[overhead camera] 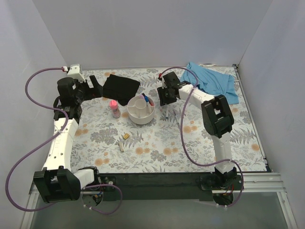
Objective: Sort the stationery into containers
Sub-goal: Move the pen to the center of the board, then pick up the pen from the center of the board, then place the pen in the storage box, then pick up the pen from the center of the board.
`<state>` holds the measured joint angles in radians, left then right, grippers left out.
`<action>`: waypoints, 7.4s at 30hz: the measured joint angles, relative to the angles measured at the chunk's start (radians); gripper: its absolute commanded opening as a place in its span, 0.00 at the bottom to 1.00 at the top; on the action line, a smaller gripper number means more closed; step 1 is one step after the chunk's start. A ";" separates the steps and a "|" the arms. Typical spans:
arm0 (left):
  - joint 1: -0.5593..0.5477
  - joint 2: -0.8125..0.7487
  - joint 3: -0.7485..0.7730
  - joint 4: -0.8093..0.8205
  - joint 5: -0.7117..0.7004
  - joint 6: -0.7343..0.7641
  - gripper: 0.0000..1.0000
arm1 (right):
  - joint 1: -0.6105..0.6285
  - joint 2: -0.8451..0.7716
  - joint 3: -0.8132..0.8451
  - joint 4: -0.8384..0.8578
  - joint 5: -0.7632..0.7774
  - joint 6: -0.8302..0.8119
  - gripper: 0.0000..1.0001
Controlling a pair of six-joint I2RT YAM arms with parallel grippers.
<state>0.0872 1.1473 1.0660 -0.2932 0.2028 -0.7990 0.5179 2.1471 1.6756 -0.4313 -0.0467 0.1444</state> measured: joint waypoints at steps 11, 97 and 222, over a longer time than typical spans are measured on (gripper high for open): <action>-0.034 -0.016 -0.026 -0.001 -0.004 0.018 0.86 | 0.014 0.035 0.056 -0.023 0.105 0.041 0.40; -0.012 0.126 -0.049 -0.011 -0.030 0.062 0.84 | 0.047 -0.666 -0.590 0.718 -0.324 -0.042 0.01; -0.013 -0.039 -0.092 -0.081 0.123 0.077 0.76 | 0.005 0.238 0.294 0.008 0.158 0.144 0.40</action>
<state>0.0742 1.1080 0.9741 -0.3740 0.3260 -0.7216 0.5232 2.3848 1.9701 -0.4232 0.1108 0.2886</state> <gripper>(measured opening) 0.760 0.410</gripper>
